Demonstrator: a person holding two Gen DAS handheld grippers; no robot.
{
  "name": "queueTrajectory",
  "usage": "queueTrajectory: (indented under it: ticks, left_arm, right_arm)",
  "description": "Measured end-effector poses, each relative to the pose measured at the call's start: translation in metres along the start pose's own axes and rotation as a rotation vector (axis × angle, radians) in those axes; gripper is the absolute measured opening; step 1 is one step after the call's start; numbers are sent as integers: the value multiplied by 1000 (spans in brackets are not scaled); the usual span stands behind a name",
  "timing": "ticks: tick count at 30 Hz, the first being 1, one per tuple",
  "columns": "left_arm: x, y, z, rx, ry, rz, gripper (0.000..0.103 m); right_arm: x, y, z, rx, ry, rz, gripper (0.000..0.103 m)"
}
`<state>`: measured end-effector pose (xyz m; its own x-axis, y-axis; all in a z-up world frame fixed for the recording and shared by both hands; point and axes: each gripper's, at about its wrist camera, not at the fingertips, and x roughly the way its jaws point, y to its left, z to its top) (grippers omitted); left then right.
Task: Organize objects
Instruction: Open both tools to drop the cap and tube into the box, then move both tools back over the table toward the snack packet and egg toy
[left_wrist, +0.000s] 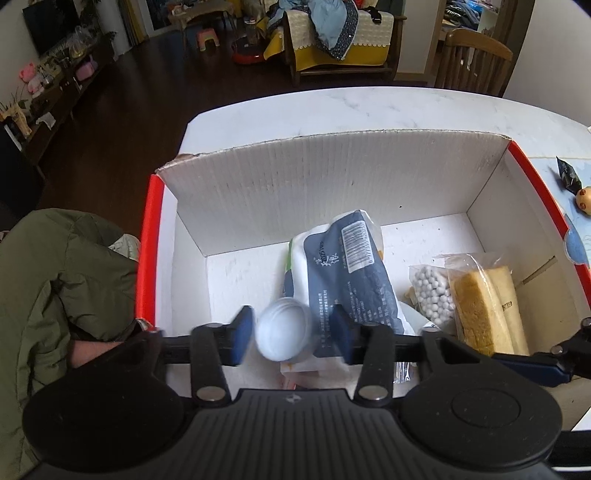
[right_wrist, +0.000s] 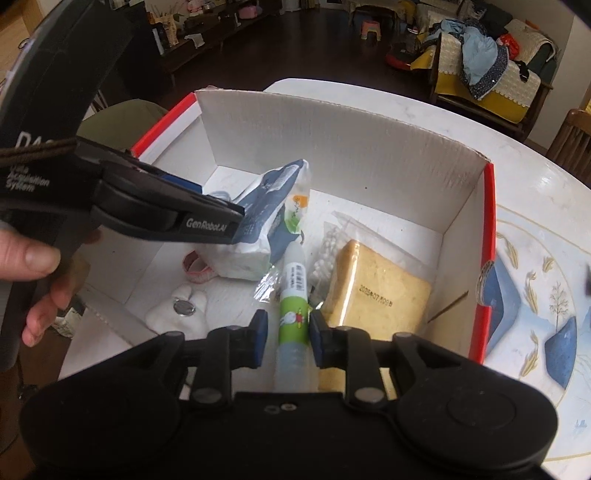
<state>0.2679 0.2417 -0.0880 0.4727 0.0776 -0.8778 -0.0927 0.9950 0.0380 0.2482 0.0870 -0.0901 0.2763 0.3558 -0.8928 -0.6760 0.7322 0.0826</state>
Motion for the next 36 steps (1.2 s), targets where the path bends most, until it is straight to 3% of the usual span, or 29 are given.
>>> queueTrajectory:
  ticks: [2, 19, 23, 25, 27, 31, 36]
  left_arm:
    - [-3, 1, -1, 7, -23, 1, 67]
    - [-62, -10, -20, 10, -125, -63, 67]
    - [-86, -21, -24, 27, -171, -89, 68]
    - [-96, -26, -25, 32, -191, -101, 76]
    - [-104, -33, -25, 35, -205, -112, 76]
    - [-116, -48, -26, 26, -222, -121, 76]
    - [-124, -70, -29, -4, -219, -127, 77]
  right_arm:
    - [-5, 0, -3, -8, -4, 15, 26]
    - [-61, -9, -19, -29, -124, 31, 44]
    - [-81, -14, -25, -24, -161, 44, 52]
    - [-91, -16, -28, -23, -177, 56, 55]
    - [-101, -20, -33, -28, -196, 68, 63]
    - [-118, -30, -45, -50, -216, 89, 67]
    - [-138, -52, -63, -73, -233, 113, 81]
